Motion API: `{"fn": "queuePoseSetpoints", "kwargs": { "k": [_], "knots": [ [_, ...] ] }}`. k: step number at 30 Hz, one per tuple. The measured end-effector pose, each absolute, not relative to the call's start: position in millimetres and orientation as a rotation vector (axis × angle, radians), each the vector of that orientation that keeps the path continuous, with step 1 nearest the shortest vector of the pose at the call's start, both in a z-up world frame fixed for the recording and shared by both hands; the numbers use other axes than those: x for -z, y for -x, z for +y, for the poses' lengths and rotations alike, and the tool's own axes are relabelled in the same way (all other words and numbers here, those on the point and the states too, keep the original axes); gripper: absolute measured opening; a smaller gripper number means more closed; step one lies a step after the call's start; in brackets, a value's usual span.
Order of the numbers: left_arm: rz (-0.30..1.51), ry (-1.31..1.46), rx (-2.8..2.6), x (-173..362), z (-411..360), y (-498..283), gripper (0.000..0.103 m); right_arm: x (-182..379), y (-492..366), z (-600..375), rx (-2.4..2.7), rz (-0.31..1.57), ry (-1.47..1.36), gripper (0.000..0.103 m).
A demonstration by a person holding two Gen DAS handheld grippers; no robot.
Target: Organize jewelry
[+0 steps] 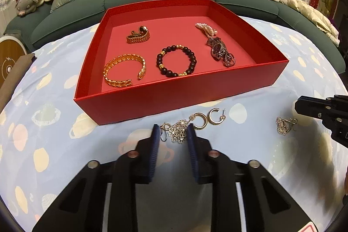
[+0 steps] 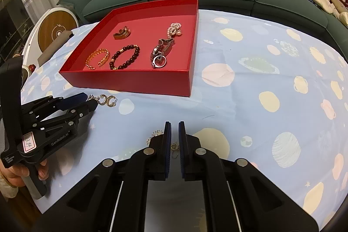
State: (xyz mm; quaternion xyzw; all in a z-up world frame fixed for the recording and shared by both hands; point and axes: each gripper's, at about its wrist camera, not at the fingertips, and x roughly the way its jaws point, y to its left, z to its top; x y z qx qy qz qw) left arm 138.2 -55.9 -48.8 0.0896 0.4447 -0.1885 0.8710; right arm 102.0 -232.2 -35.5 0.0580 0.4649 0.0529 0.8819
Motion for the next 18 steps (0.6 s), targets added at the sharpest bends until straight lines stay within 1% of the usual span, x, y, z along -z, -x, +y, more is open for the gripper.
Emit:
{"fn": "queuePoseSetpoints", "kwargs": {
  "k": [2,3,4,5,10,11,12,13,15,18],
  "knots": [
    [0.931,-0.181,0.402,48.1,-53.7,-138.3,0.015,35.4,-102.7,-231.2,-0.115,0.97,-0.119,0.008],
    [0.935,-0.181,0.409,48.1,-52.9,-137.4,0.009,35.6,-102.8,-230.9,-0.116,0.972,-0.119,0.008],
    [0.933,-0.186,0.412,47.1,-51.6,-135.4,0.006,36.2,-102.8,-230.8,-0.117,0.975,-0.118,0.008],
    [0.944,-0.186,0.422,47.2,-50.4,-134.0,0.0,36.9,-102.8,-231.0,-0.118,0.979,-0.118,0.008],
    [0.985,-0.158,0.452,45.6,-38.9,-124.8,0.0,39.1,-99.4,-228.9,-0.129,0.997,-0.113,0.009],
    [0.987,-0.154,0.449,45.0,-37.1,-123.6,0.0,38.9,-98.6,-228.4,-0.129,0.995,-0.112,0.011],
    [0.987,-0.149,0.443,44.4,-35.6,-123.2,0.0,38.6,-97.8,-227.4,-0.128,0.992,-0.111,0.015],
    [0.983,-0.135,0.437,43.3,-34.1,-123.7,0.0,38.4,-97.5,-226.5,-0.127,0.99,-0.109,0.017],
    [0.978,-0.109,0.435,41.8,-33.5,-126.3,0.007,37.4,-98.5,-224.6,-0.125,0.987,-0.11,0.017],
    [0.961,-0.08,0.421,41.0,-37.6,-135.0,0.008,35.5,-101.5,-219.7,-0.13,0.983,-0.114,0.017]
  ]
}}
